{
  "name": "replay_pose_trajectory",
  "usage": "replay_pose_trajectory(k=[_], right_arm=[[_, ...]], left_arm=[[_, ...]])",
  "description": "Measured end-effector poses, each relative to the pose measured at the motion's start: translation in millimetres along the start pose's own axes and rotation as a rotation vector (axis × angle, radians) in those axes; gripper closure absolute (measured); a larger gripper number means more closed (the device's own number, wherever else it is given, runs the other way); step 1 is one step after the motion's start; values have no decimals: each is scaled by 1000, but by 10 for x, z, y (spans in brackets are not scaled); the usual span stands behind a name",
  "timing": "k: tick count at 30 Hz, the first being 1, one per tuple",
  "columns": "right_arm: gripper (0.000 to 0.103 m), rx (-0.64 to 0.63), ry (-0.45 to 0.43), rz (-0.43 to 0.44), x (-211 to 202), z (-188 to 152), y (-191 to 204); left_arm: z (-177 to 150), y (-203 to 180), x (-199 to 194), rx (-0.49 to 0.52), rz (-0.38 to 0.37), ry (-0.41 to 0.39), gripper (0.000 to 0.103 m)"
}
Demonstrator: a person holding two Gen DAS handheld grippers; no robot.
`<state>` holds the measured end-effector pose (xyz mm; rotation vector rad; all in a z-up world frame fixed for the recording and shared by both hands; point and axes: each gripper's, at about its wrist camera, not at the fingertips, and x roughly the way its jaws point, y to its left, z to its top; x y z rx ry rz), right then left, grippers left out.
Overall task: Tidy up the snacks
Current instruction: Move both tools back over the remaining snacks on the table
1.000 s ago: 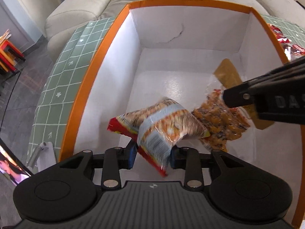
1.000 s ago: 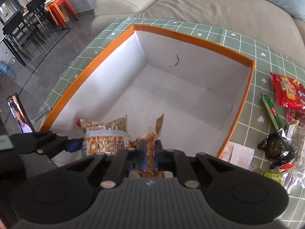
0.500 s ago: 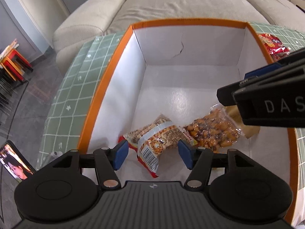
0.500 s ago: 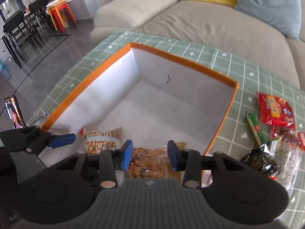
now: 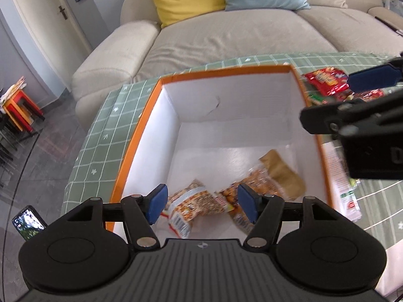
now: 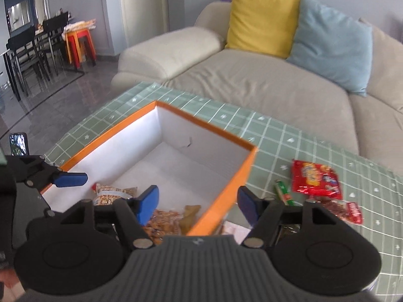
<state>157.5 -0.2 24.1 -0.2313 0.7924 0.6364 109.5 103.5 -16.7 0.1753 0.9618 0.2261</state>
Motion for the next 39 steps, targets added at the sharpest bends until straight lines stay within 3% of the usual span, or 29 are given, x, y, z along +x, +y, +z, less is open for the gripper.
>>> replay_pose_trajectory(k=[9, 18, 24, 35, 39], right_arm=[[27, 33, -91, -86, -557, -373, -465], [22, 77, -117, -218, -857, -920, -969], [19, 100, -126, -285, -879, -1240, -1235], [17, 241, -130, -296, -622, -1702, -1547], [22, 248, -127, -287, -491, -1831, -1616]], left_arm=[[115, -336, -262, 55, -72, -71, 28], [134, -985, -389, 178, -159, -107, 28], [112, -1331, -371, 216, -246, -106, 28], [-34, -1580, -171, 160, -381, -95, 27], [-101, -1619, -77, 162, -400, -87, 27]])
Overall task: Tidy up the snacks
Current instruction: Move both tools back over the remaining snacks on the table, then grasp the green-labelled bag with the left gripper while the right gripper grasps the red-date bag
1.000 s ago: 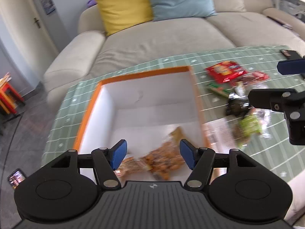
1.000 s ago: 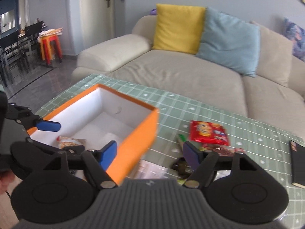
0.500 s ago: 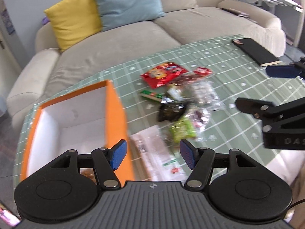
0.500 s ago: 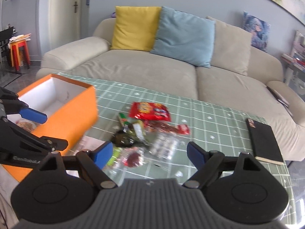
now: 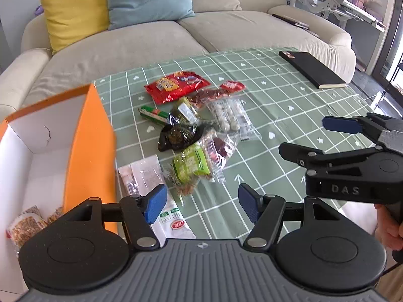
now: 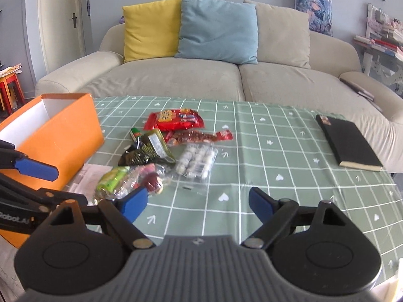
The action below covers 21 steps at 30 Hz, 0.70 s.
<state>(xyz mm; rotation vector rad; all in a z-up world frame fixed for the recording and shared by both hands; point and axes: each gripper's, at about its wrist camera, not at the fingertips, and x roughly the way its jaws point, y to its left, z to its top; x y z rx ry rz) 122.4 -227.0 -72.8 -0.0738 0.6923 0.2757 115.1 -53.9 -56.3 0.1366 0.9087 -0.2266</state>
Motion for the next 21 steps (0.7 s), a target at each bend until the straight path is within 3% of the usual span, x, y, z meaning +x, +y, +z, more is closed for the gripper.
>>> replay_pose_trajectory(k=[5, 13, 21], right_arm=[[25, 7, 20, 26, 184, -52, -30], [33, 27, 54, 54, 495, -20, -131], [36, 58, 66, 117, 725, 20, -219]], left_arm=[[-25, 3, 94, 4, -16, -13, 27], [126, -119, 379, 148, 16, -10, 27], [158, -144, 703, 213, 79, 70, 27]])
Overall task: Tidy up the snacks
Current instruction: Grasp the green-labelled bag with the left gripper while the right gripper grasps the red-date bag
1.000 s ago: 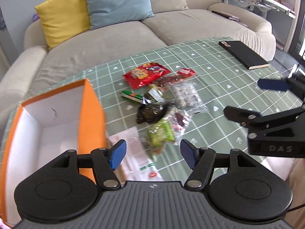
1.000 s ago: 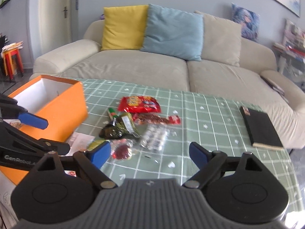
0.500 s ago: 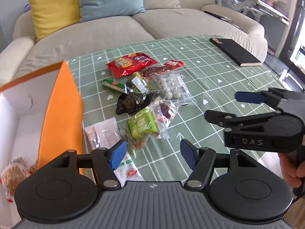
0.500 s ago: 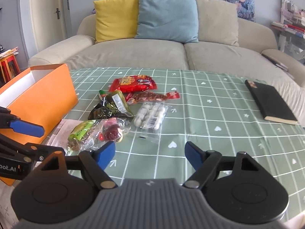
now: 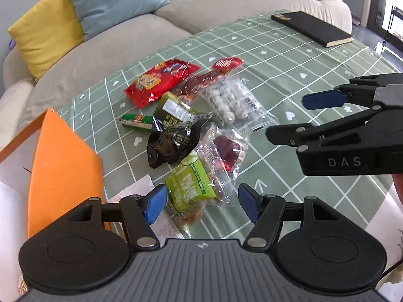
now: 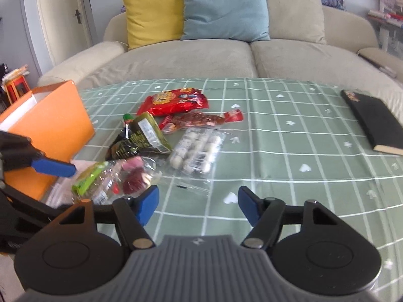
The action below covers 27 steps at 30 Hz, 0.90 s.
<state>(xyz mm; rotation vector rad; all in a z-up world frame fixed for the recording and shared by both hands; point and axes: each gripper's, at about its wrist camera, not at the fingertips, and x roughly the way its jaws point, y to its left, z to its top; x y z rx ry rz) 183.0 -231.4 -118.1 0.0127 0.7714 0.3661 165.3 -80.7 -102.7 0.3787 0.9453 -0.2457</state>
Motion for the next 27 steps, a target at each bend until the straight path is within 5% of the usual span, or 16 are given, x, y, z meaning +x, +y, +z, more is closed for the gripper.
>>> replay_pose_trajectory(k=[6, 10, 27], right_arm=[[38, -58, -46, 111, 47, 79, 215], [46, -77, -39, 137, 116, 85, 278], [49, -91, 22, 193, 316, 58, 318]], left_arm=[[2, 1, 125, 28, 35, 18, 27], [-3, 26, 162, 28, 52, 26, 44], [-177, 221, -174, -197, 12, 11, 53]])
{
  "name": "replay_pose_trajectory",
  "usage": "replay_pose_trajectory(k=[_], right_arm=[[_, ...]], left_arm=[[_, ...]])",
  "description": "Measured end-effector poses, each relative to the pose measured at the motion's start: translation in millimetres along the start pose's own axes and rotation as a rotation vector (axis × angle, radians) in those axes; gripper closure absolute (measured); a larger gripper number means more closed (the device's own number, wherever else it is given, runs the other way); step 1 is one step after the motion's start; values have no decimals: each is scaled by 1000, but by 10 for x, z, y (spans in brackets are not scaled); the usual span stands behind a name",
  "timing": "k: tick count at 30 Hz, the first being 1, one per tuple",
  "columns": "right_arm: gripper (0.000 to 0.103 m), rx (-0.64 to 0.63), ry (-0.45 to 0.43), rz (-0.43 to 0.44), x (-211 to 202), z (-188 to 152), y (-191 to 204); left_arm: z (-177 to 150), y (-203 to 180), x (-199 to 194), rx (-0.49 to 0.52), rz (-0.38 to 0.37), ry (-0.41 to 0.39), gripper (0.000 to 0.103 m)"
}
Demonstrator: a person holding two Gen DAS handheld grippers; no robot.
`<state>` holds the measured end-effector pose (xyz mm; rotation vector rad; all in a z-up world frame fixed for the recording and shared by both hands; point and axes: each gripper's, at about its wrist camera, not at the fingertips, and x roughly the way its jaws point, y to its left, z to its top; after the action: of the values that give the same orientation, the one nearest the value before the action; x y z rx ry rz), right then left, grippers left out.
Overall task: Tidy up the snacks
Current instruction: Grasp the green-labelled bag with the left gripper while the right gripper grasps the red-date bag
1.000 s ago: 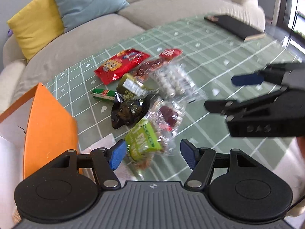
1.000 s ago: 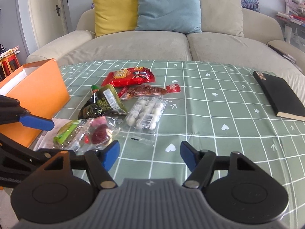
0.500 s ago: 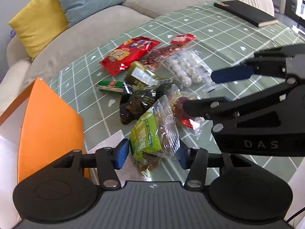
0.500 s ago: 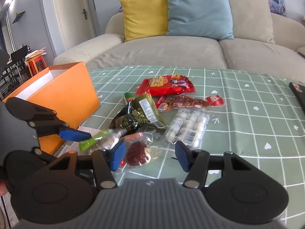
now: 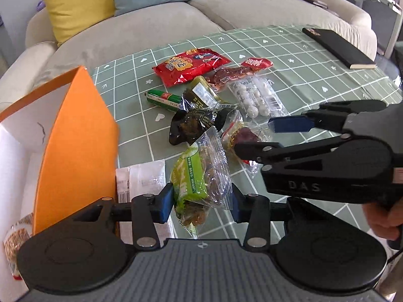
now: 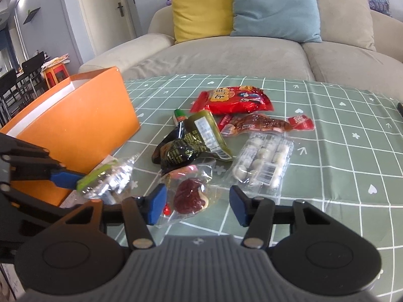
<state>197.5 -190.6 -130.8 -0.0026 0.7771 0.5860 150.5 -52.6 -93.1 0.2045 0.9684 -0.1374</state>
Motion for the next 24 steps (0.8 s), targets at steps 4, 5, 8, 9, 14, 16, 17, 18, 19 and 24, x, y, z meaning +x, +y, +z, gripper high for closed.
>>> replay_pose_trajectory(k=[4, 5, 8, 9, 14, 16, 17, 18, 19, 24], right_arm=[[49, 6, 19, 19, 32, -15, 18], [49, 0, 25, 19, 37, -21, 29], [61, -10, 24, 11, 27, -33, 43], [62, -9, 26, 8, 23, -30, 35], [65, -24, 33, -28, -8, -34, 23], [66, -26, 27, -33, -49, -31, 23], [66, -31, 21, -39, -77, -29, 28], [66, -35, 15, -48, -106, -27, 34], [66, -36, 9, -54, -137, -25, 36], [66, -15, -21, -96, -340, -42, 19]], left_arm=[[-29, 16, -40, -34, -3, 12, 53], [-39, 19, -52, -40, -4, 12, 53], [-67, 25, -92, -54, -2, 6, 53], [-79, 29, -104, -60, -2, 4, 53], [-104, 27, -184, -83, -7, -5, 53], [-107, 22, -229, -89, -19, -17, 53], [-110, 20, -255, -92, -25, -24, 53], [-115, 17, -288, -95, -33, -32, 53], [-120, 11, -321, -97, -40, -40, 53], [-138, 15, -501, -114, -69, -78, 53]])
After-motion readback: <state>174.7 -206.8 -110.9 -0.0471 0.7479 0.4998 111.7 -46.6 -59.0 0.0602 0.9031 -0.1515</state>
